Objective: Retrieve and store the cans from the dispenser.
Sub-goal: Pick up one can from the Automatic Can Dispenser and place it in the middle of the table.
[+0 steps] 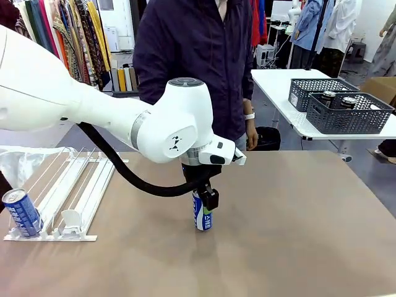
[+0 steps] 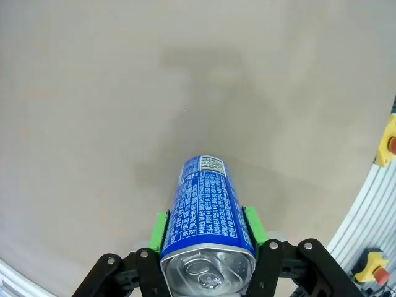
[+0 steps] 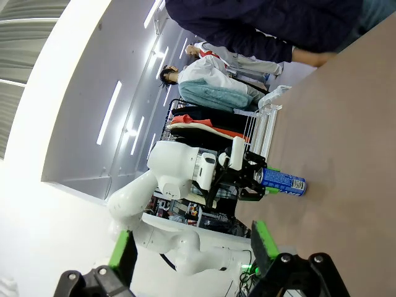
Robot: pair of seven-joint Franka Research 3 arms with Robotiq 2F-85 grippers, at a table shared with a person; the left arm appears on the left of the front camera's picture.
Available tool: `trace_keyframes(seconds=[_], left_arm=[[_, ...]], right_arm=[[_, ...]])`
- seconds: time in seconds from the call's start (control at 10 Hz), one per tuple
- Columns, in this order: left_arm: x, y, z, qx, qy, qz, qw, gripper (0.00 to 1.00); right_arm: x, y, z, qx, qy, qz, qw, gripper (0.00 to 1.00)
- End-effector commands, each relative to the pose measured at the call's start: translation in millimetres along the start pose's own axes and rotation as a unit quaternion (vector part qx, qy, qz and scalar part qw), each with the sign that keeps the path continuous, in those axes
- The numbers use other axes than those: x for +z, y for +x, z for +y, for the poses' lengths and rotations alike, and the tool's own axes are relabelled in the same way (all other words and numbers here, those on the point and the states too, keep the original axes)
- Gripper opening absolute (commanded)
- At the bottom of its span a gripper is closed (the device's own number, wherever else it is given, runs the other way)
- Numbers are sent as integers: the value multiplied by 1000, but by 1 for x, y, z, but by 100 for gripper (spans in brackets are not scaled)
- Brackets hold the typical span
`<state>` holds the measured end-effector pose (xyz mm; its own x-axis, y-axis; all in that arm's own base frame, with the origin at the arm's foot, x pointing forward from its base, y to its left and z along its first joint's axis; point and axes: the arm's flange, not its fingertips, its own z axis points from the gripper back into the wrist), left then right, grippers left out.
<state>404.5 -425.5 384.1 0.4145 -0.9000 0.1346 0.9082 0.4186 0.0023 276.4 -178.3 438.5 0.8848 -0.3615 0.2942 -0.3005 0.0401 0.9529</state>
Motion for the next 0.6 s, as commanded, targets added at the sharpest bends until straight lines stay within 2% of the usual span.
trace_keyframes(seconds=[0.0, 0.1, 0.2, 0.3, 0.5], left_arm=[[-2, 3, 1, 11, 14, 10, 1000, 0], [-1, 2, 0, 18, 19, 3, 1000, 22], [-1, 1, 2, 20, 27, 0, 999, 82], [1, 1, 2, 22, 27, -1, 999, 100], [8, -1, 2, 27, 41, -9, 999, 100]], right_arm=[[1, 0, 2, 4, 3, 3, 1000, 100], [1, 0, 2, 4, 3, 3, 1000, 100], [1, 0, 2, 4, 3, 3, 1000, 100], [1, 0, 2, 4, 3, 3, 1000, 100], [1, 0, 2, 4, 3, 3, 1000, 100]])
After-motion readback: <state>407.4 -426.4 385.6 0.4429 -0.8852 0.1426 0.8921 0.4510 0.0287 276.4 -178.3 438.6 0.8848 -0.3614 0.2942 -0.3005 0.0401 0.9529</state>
